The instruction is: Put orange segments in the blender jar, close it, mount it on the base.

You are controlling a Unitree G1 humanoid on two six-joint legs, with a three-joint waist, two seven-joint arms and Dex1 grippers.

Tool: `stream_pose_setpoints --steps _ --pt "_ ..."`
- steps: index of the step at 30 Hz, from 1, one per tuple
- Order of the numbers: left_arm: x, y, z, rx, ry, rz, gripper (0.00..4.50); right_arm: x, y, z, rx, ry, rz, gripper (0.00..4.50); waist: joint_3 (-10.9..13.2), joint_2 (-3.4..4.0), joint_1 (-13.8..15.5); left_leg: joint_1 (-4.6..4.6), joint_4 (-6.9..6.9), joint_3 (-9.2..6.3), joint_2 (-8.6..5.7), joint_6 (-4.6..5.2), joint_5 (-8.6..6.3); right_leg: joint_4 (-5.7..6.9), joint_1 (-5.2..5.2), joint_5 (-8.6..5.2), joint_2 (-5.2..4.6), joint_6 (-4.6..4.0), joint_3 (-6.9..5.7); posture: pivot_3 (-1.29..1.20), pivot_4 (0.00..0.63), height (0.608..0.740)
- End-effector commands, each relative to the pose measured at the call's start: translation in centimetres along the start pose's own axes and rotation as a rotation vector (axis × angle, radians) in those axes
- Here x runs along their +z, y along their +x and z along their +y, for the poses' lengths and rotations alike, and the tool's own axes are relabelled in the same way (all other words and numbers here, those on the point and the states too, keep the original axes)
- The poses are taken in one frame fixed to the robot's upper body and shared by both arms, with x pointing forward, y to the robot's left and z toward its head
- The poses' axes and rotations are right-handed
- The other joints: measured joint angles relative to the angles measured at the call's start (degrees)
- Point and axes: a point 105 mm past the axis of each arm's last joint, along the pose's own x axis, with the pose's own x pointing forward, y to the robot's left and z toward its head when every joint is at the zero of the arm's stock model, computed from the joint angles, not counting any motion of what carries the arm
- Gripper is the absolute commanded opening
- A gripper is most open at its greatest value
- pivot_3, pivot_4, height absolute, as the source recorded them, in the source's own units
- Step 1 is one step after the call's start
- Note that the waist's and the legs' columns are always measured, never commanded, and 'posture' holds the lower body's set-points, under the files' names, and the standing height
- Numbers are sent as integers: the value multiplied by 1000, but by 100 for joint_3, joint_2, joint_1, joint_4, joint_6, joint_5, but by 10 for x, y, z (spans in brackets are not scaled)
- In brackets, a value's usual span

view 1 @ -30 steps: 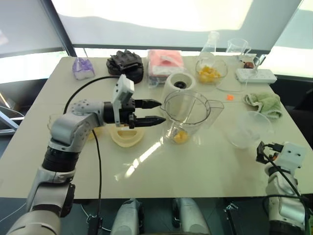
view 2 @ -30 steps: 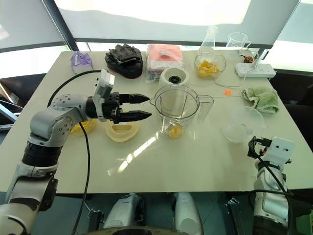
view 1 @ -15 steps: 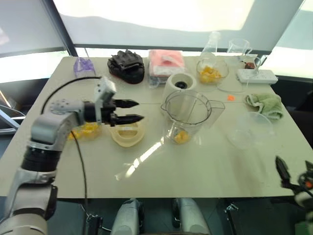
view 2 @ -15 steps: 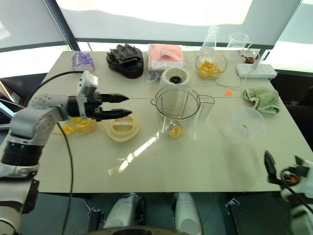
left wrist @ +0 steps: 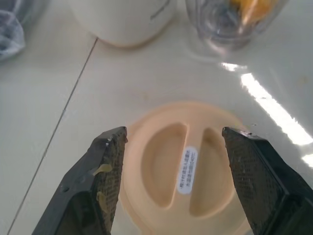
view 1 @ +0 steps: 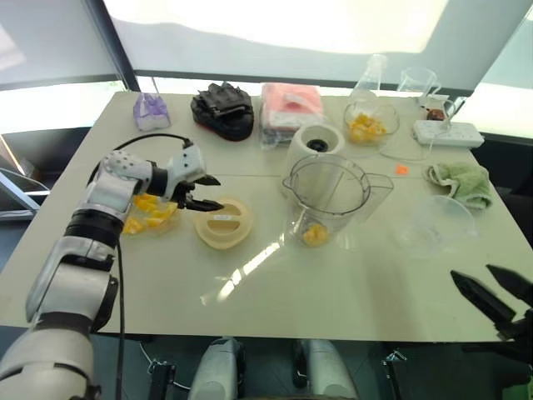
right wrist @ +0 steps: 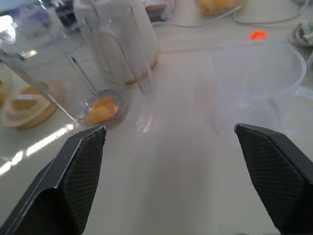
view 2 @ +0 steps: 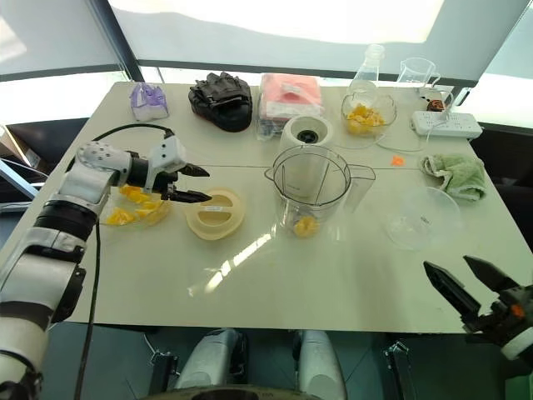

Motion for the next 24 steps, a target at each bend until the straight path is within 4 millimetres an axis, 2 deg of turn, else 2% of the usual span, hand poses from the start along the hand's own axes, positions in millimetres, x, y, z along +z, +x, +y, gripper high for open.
stream_pose_setpoints --steps 1,7,11,16,20,24 --pt "3 0 6 -30 120 75 3257 15 -9 17 73 -41 15 4433 3 -24 9 -1 0 -1 1 5 -3 -3 0 0 1 1 0 0 150 740" --pt "5 17 0 -145 165 157 3257 17 10 56 174 -86 0 4433 5 -39 53 0 0 1 10 24 -16 -10 1 -4 -2 8 -2 0 150 740" --pt "7 26 -3 -173 114 151 3257 22 24 77 204 -44 -72 4433 4 -41 66 0 0 1 10 24 -16 -10 1 -3 -2 8 -2 0 150 740" --pt "2 28 -8 -223 112 198 3257 16 32 85 196 -10 -88 4433 3 -45 104 -2 0 1 3 24 -16 -9 2 -3 1 8 -3 0 150 740" --pt "-11 37 -11 -213 119 277 3257 11 37 88 197 9 -99 4433 0 -50 114 -4 3 1 4 25 -16 -9 4 -3 -1 8 -3 0 150 740" --pt "-13 48 -16 -208 77 259 3257 8 42 87 181 11 -116 4433 -2 -55 107 -3 8 0 8 25 -15 -7 6 -2 -3 9 -3 0 150 740"
